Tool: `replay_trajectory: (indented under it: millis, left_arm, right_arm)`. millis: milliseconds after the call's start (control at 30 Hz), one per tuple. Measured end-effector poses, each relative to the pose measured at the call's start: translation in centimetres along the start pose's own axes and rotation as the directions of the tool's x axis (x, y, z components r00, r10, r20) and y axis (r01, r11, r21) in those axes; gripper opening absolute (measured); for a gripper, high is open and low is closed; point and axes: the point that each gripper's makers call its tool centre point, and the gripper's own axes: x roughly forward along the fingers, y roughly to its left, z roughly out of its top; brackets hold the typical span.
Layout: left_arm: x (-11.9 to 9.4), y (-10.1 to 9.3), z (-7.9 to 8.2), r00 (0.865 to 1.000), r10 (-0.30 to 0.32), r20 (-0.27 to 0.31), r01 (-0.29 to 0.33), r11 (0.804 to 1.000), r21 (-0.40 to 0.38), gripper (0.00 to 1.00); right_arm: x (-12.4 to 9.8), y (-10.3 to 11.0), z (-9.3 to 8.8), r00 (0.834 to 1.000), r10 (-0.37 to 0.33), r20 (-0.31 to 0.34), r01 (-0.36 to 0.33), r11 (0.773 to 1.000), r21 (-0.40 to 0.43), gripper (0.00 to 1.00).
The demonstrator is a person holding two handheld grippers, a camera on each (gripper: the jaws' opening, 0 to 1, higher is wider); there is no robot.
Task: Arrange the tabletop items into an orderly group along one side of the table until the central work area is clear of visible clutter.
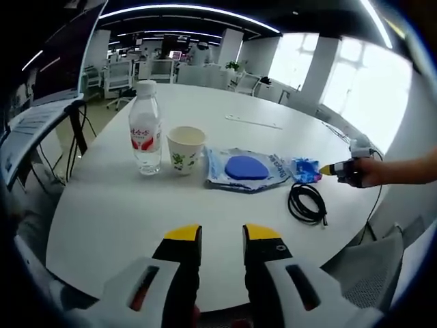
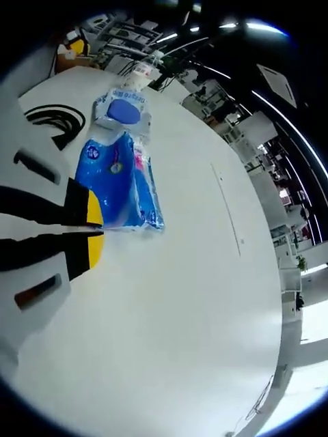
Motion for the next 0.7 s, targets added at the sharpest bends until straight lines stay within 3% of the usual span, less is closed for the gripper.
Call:
replay_trajectory:
  millis: [433,700]
  left_arm:
    - [-0.1,0.2,0.3,1.000,0.001,0.007,-0.001,1.000,0.005,0.22]
    - [0.0,0.7,0.8,1.000,0.003,0.016,-0.004,1.000,0.016,0.23]
  right_arm:
    - [-2.4,2.8,-0.6,1.000,-0.002,0.012,0.002,1.000,0.018,0.01]
    - [-3.4,3.1,-0.4,1.000,-0.009,0.013,0.009,1.000,0.006,0.04]
